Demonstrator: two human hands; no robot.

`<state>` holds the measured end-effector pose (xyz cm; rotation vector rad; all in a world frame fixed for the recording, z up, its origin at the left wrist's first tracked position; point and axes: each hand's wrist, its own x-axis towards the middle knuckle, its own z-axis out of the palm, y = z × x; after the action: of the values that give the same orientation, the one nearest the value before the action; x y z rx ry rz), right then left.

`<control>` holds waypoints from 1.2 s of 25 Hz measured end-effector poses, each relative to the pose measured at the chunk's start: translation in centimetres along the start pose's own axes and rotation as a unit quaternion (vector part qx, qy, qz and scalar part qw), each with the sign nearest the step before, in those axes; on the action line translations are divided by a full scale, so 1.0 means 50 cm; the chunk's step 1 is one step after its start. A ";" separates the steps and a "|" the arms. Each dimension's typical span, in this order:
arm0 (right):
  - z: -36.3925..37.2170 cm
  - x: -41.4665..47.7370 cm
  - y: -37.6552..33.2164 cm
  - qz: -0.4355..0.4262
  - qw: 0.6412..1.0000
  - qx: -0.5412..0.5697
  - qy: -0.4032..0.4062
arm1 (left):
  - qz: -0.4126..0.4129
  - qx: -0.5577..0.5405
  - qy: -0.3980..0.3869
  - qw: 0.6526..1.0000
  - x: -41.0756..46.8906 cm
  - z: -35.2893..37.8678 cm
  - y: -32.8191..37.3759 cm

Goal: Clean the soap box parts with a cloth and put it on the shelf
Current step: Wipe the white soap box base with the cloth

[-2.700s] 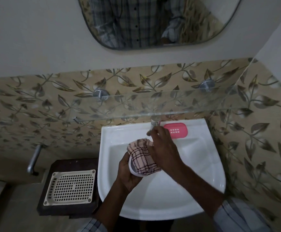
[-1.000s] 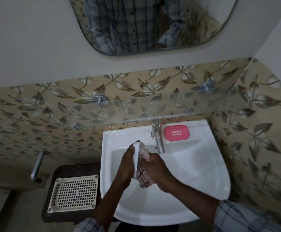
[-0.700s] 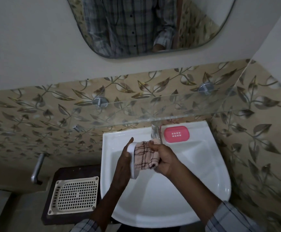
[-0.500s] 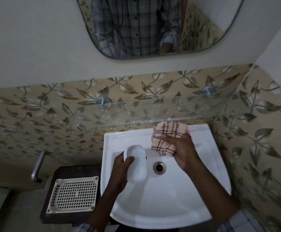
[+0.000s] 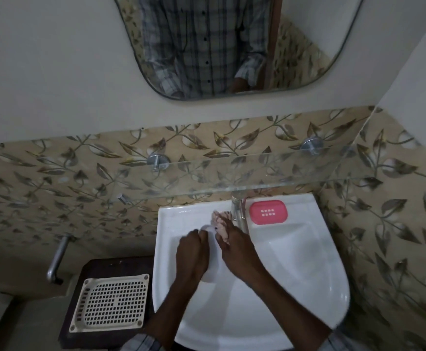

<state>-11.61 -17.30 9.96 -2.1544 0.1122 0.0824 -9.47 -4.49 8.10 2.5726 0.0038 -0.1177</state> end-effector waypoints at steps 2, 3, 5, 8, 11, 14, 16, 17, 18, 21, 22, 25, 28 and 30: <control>0.005 0.000 -0.011 -0.008 0.997 -0.078 -0.013 | 0.042 0.037 -0.069 0.996 -0.036 -0.003 0.020; 0.005 0.005 -0.018 -0.050 0.990 -0.128 -0.028 | 0.061 0.031 -0.079 0.995 -0.036 0.003 0.014; 0.005 0.011 -0.034 -0.093 0.978 -0.184 -0.028 | 0.088 0.026 -0.077 0.993 -0.023 0.016 0.006; -0.004 0.013 -0.038 -0.001 0.994 -0.109 0.029 | 0.002 0.025 0.008 1.000 -0.014 0.023 0.022; 0.012 -0.010 -0.018 0.140 0.989 0.001 0.040 | -0.081 -0.083 0.129 0.985 -0.029 0.046 0.036; 0.060 -0.050 -0.010 0.231 0.960 0.127 0.091 | -0.216 -0.269 0.214 0.914 -0.023 0.059 0.065; 0.062 -0.043 -0.002 0.267 0.940 0.161 0.140 | -0.283 -0.362 0.207 0.864 -0.027 0.068 0.082; 0.052 -0.030 0.005 0.260 0.945 0.132 0.149 | -0.276 -0.377 0.201 0.861 -0.035 0.061 0.084; 0.034 -0.014 0.010 0.232 0.960 0.080 0.137 | -0.230 -0.370 0.212 0.875 -0.039 0.050 0.075; -0.017 0.030 0.013 0.143 0.987 -0.035 0.060 | 0.013 -0.256 0.202 0.945 -0.009 0.022 0.017; -0.022 0.035 0.015 0.136 0.989 -0.017 0.058 | 0.049 -0.244 0.165 0.955 -0.005 0.014 0.014; -0.001 0.025 -0.008 0.169 0.968 0.079 0.167 | -0.030 -0.258 0.217 0.941 -0.008 0.033 0.040; 0.038 0.000 -0.017 0.236 0.936 0.198 0.172 | -0.174 -0.298 0.258 0.903 -0.033 0.070 0.080; 0.053 -0.020 -0.014 0.270 0.907 0.302 0.111 | -0.264 -0.314 0.201 0.890 -0.024 0.082 0.082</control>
<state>-12.56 -14.67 9.16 -1.4530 0.7683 0.1037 -10.92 -10.14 6.95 1.8418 0.7714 0.1904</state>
